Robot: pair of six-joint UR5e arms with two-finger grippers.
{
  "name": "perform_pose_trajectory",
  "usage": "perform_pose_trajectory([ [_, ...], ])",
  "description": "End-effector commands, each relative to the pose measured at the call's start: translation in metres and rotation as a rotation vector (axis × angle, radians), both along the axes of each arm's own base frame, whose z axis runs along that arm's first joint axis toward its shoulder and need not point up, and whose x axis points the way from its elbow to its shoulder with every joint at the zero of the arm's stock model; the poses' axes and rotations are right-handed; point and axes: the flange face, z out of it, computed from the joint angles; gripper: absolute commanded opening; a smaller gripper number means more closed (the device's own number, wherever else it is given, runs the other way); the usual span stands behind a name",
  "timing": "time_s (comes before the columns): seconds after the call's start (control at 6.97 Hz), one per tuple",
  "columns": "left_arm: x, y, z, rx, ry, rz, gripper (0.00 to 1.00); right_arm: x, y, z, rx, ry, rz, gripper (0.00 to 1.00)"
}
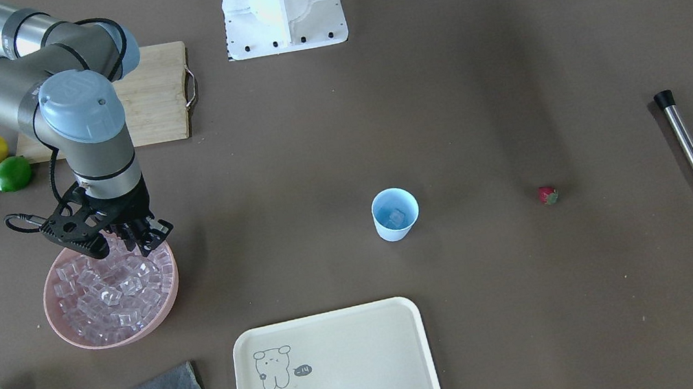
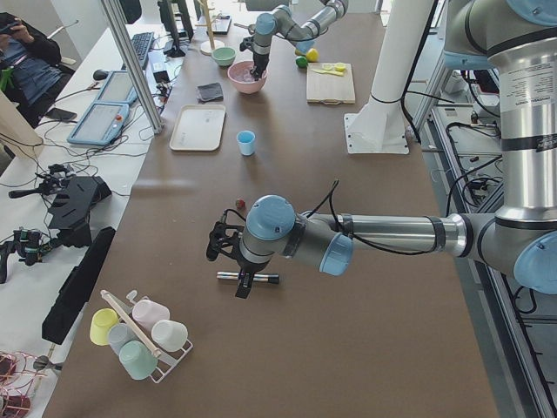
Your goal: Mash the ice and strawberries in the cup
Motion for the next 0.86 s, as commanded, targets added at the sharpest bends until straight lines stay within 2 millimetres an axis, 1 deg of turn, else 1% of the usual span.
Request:
perform_pose_trajectory([
  [0.0, 0.000, 0.000, -0.001, 0.002, 0.001, 0.000, 0.99, 0.056, -0.022, -0.046, 0.025, -0.076, -0.007, 0.01],
  [0.14, 0.000, 0.000, -0.001, 0.002, 0.001, 0.000, 0.99, 0.037, -0.038, -0.097, 0.056, -0.115, -0.010, 0.00],
  [0.29, 0.001, 0.001, 0.001, -0.001, 0.001, 0.002, 0.99, -0.011, -0.061, -0.154, 0.036, -0.114, -0.034, 0.00],
  [0.43, 0.001, 0.001, 0.000, 0.000, 0.001, 0.002, 0.99, -0.062, -0.062, -0.207, 0.021, -0.141, -0.045, 0.00],
  [0.57, 0.001, 0.001, 0.001, -0.003, 0.000, 0.000, 0.99, -0.091, -0.063, -0.239, 0.037, -0.169, -0.056, 0.00],
  [0.72, 0.001, 0.000, -0.004, 0.008, 0.000, 0.002, 0.99, -0.110, -0.054, -0.251, 0.138, -0.264, -0.106, 0.00],
])
